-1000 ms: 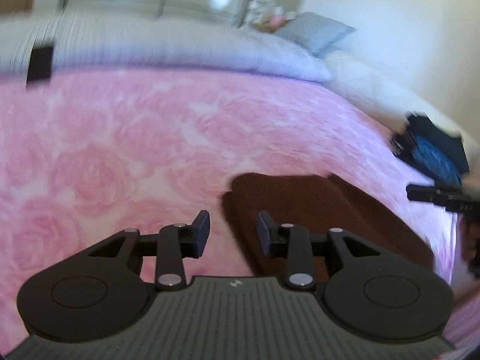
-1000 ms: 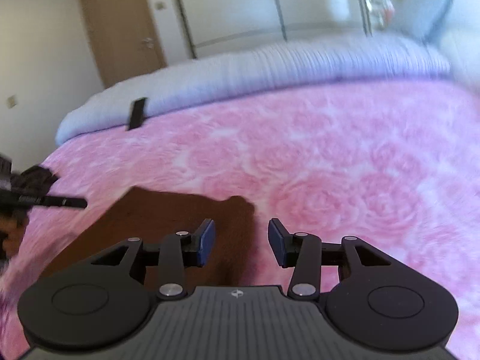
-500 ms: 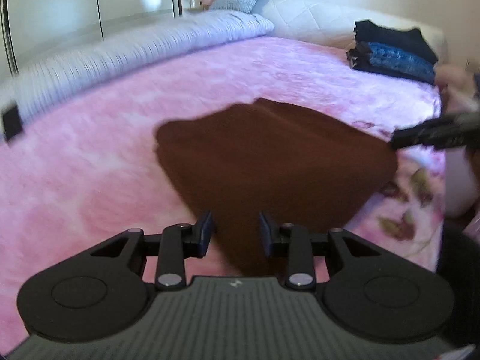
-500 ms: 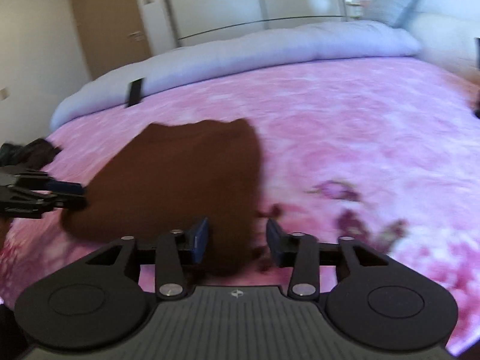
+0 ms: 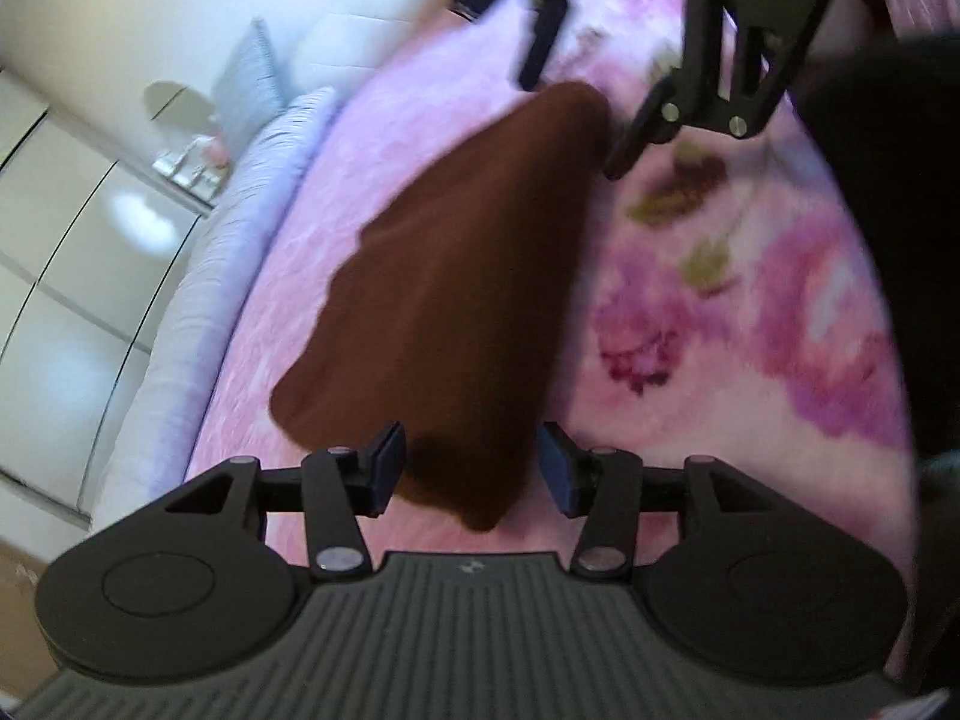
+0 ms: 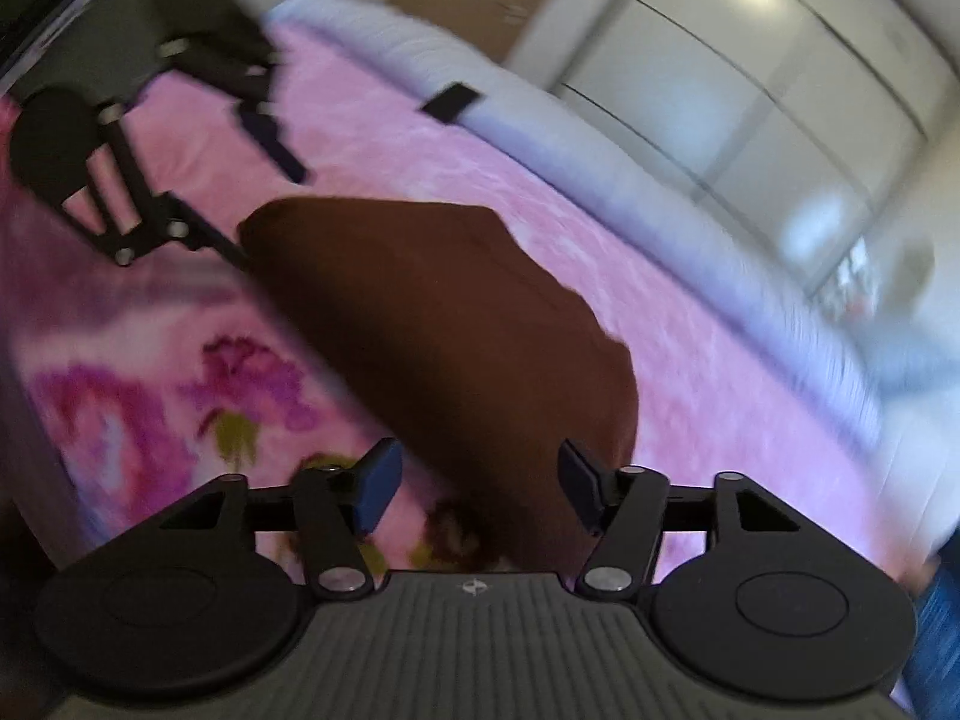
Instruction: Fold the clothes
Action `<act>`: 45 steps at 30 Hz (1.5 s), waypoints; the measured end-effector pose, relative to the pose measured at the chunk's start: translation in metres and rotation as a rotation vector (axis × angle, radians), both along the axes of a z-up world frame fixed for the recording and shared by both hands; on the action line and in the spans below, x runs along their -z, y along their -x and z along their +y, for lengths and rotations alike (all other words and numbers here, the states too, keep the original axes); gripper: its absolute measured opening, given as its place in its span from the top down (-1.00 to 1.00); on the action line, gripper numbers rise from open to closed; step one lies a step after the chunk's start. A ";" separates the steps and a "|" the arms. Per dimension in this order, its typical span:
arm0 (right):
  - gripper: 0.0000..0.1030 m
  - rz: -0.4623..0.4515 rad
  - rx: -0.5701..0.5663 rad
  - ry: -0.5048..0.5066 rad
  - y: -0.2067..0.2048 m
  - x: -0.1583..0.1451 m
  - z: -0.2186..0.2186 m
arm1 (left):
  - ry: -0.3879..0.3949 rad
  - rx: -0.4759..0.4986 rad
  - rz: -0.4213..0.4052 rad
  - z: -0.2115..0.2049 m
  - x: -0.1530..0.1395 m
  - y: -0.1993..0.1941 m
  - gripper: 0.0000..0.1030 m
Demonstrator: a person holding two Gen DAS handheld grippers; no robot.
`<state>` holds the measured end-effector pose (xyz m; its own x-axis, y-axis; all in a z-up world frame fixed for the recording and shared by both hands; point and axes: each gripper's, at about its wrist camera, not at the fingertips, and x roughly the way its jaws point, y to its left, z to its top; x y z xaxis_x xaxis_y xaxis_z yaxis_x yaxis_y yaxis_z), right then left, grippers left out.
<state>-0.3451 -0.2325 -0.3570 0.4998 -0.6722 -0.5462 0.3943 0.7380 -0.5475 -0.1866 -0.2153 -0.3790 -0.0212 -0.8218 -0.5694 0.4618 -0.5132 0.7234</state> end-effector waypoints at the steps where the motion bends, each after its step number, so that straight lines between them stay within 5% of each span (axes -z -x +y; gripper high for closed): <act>1: -0.23 0.059 -0.027 0.034 -0.008 0.007 -0.001 | 0.004 0.006 -0.026 -0.005 0.004 -0.001 0.10; 6: 0.08 0.274 -0.116 0.172 -0.026 0.038 -0.014 | -0.032 0.026 -0.081 -0.024 0.012 -0.005 0.30; 8: 0.55 0.309 -0.144 0.192 -0.027 0.045 -0.022 | -0.056 0.010 -0.044 -0.026 0.005 -0.005 0.36; 11: 0.68 0.301 -0.173 0.218 -0.018 0.038 -0.031 | -0.097 -0.032 0.058 -0.029 -0.012 -0.006 0.40; 15: 0.68 0.284 -0.135 0.281 0.008 0.010 -0.038 | -0.169 -0.081 0.336 -0.026 -0.054 0.018 0.41; 18: 0.68 0.329 -0.061 0.276 0.032 0.009 -0.056 | -0.197 -0.032 0.411 -0.023 -0.063 0.062 0.41; 23: 0.72 0.413 0.051 0.216 0.060 0.030 -0.078 | -0.245 -0.011 0.425 -0.032 -0.044 0.105 0.41; 25: 0.51 0.410 0.091 0.195 0.069 0.031 -0.078 | -0.231 -0.013 0.437 -0.022 -0.046 0.097 0.40; 28: 0.40 0.348 0.131 0.176 0.078 0.018 -0.066 | -0.187 -0.054 0.459 -0.006 -0.055 0.063 0.13; 33: 0.16 0.126 0.100 0.101 0.068 -0.017 -0.016 | -0.109 -0.227 0.339 -0.004 -0.054 0.013 0.15; 36: 0.06 0.078 0.021 0.072 0.045 -0.026 0.019 | -0.094 -0.271 0.325 0.001 -0.054 -0.003 0.14; 41: 0.02 0.214 -0.082 0.143 0.013 -0.002 0.045 | -0.078 -0.281 0.363 0.015 -0.055 -0.008 0.03; 45: 0.04 0.351 -0.123 0.220 -0.004 0.023 0.056 | -0.064 -0.276 0.312 0.018 -0.047 0.000 -0.11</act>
<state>-0.3415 -0.1770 -0.3802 0.3929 -0.7385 -0.5479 0.0726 0.6188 -0.7822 -0.1868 -0.1970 -0.3321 0.0149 -0.7839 -0.6207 0.7802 -0.3792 0.4976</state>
